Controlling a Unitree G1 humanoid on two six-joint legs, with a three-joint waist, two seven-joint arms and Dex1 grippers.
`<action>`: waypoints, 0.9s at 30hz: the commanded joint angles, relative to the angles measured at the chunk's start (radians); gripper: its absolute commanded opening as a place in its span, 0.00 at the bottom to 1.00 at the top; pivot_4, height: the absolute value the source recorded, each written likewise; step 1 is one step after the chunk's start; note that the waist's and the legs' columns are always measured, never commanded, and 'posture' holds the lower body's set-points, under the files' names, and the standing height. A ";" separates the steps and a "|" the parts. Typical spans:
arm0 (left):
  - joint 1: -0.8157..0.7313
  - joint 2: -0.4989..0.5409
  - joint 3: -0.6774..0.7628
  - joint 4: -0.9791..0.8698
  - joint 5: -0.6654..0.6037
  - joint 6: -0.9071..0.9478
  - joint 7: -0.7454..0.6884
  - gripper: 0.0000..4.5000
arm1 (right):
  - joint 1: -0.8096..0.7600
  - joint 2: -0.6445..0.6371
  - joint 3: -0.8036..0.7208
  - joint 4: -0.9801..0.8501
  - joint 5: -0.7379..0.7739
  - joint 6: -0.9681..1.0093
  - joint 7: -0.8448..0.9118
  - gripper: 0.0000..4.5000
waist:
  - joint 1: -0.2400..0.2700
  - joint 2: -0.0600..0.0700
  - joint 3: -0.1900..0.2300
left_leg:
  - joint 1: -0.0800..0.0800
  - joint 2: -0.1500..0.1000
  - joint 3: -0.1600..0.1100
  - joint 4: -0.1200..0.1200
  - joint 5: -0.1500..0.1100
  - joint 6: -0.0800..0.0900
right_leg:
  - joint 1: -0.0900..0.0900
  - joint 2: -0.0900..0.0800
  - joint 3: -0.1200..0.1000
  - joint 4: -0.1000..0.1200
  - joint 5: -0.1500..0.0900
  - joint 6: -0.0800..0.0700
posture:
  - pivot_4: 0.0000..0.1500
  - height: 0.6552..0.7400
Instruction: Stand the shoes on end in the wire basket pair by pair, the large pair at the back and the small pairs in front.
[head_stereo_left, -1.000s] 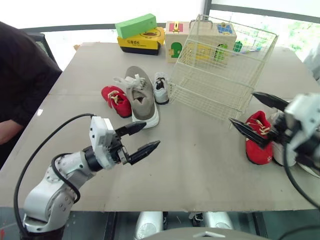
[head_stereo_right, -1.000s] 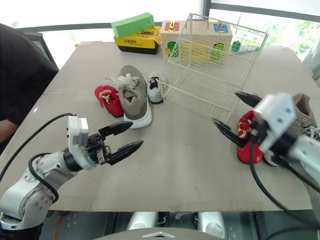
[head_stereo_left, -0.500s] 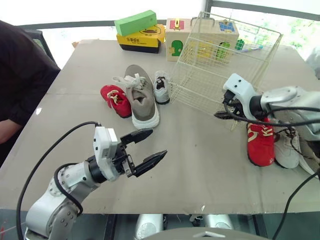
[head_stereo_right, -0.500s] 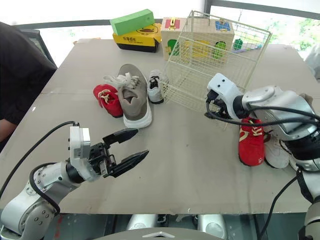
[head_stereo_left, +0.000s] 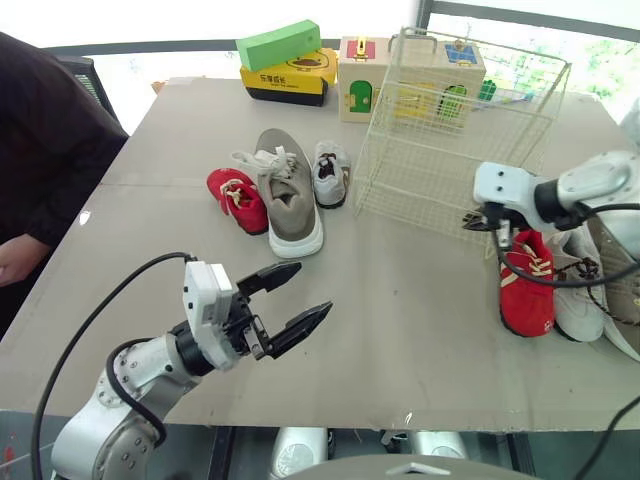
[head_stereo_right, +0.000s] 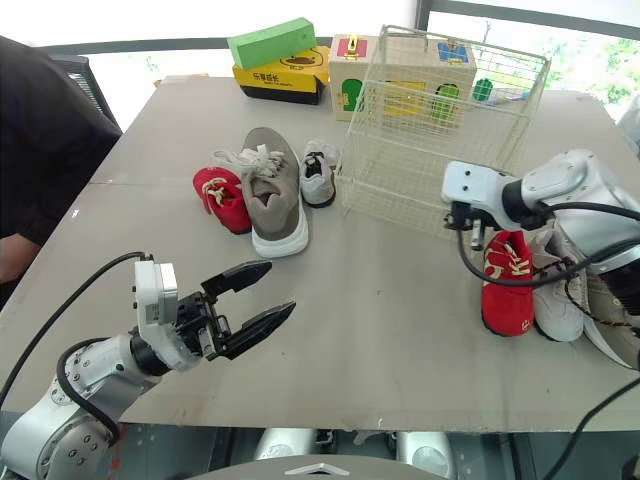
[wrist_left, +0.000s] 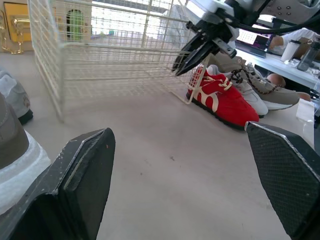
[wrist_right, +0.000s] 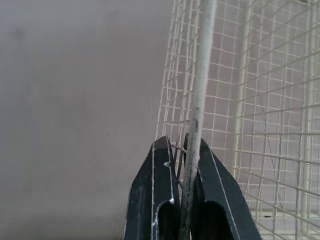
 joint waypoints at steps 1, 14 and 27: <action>0.020 0.007 0.022 -0.050 -0.011 -0.031 -0.013 1.00 | -0.012 -0.009 -0.081 0.085 -0.012 -0.255 0.149 0.00 | -0.005 0.000 0.000 | 0.000 0.001 0.000 0.000 0.000 0.000 | 0.000 0.001 0.000 0.000 0.000 0.000 | 1.00 1.00; 0.111 0.017 0.067 -0.044 -0.003 -0.069 -0.044 1.00 | -0.026 0.160 -0.139 0.090 -0.098 -0.191 0.157 0.00 | -0.024 0.002 0.002 | 0.003 0.002 0.002 0.000 0.000 -0.001 | 0.000 0.002 0.003 0.005 0.000 -0.001 | 1.00 1.00; 0.078 0.009 0.080 -0.003 -0.018 -0.067 -0.001 1.00 | 0.122 0.122 -0.250 -0.191 -0.079 -0.032 0.104 0.00 | -0.017 0.003 0.002 | 0.003 0.000 0.002 0.000 0.000 -0.001 | 0.000 -0.002 0.001 0.005 0.000 -0.001 | 1.00 1.00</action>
